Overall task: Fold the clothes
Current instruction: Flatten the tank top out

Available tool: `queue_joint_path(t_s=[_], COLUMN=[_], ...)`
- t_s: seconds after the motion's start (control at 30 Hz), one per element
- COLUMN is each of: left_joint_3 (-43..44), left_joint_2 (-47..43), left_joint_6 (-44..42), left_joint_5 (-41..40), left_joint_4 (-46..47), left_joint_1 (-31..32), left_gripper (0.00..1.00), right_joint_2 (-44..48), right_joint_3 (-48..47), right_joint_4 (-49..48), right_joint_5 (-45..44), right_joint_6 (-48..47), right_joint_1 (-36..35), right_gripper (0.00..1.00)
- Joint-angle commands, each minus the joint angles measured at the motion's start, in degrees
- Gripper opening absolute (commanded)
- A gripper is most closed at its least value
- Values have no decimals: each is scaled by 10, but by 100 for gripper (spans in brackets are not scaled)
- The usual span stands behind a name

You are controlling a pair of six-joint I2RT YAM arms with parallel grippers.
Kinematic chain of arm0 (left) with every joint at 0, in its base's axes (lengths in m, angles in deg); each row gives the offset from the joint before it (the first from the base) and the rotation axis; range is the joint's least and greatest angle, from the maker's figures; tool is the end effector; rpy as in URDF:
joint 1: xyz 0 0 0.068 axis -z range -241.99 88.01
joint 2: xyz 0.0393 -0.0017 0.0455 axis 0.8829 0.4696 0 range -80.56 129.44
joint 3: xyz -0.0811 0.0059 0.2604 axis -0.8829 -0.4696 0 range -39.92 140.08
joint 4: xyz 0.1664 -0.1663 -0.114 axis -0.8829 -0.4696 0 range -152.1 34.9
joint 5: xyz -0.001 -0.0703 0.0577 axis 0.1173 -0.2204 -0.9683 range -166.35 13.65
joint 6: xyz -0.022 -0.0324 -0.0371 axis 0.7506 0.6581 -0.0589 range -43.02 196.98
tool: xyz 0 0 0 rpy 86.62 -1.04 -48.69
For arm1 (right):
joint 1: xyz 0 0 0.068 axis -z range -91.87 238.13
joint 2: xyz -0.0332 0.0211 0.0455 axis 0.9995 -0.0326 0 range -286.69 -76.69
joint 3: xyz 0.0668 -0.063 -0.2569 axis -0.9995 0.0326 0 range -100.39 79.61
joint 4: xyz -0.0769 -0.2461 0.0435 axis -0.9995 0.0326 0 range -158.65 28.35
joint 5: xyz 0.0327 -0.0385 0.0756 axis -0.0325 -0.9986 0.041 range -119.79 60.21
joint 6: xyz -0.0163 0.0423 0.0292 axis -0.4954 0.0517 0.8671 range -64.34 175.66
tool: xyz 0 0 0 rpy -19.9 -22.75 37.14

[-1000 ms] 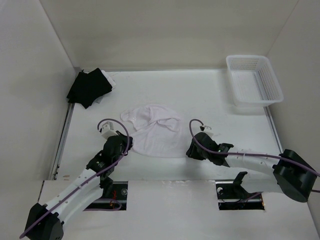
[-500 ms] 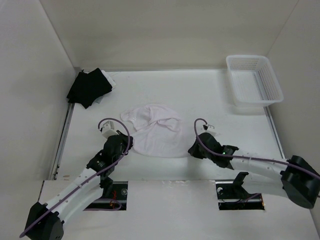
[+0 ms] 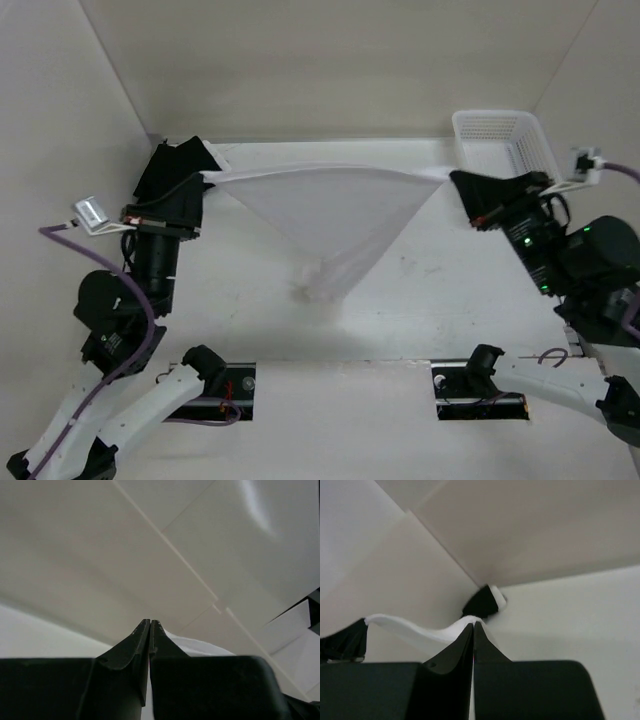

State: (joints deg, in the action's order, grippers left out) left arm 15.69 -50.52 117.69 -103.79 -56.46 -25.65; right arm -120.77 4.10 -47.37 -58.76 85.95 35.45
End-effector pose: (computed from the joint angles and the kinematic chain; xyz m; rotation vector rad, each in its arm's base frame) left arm 0.0765 -0.0359 0.4489 -0.4847 1.1494 -0.9009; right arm 0.0814 0.0783 0.4946 0.1525 1.4622 0.8401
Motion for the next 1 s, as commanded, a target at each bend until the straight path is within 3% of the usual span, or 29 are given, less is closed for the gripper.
queue_joint_path(t_s=[0.0,0.17,0.33,0.5,0.57,0.63,0.77,0.97], left_joint_3=[88,159,176,71,15,28,158,345], left_joint_2=[21,46,77,127,204,315,460,486], left_joint_6=[-84,-102,-117,-116,-100,-40,9,-45], left_joint_5=[-53,-50,-49,-89,-93,-33,78,94], left_joint_4=[53,77,98,130,174,182,156,118], left_joint_1=[10,4,-10,-39,-114,-187,-261,-270], left_gripper=[0,0,0,0,0,0,0,0], right_joint_2=[-65,-120,-141,-176,-243,-325,-480,-631], right_joint_3=[-160,-290,-308,-221,-180,-208,-371,-695], right_joint_4=[22,32,28,13,-35,-55,-21,90], right_joint_5=[-42,-47,-31,86,216,273,313,318], right_joint_6=[-140,-195,-201,-128,-67,-49,-49,-54], right_joint_1=[-14,-38,-11,132,250,301,347,371], right_gripper=[3,3,3,4,3,3,3,2])
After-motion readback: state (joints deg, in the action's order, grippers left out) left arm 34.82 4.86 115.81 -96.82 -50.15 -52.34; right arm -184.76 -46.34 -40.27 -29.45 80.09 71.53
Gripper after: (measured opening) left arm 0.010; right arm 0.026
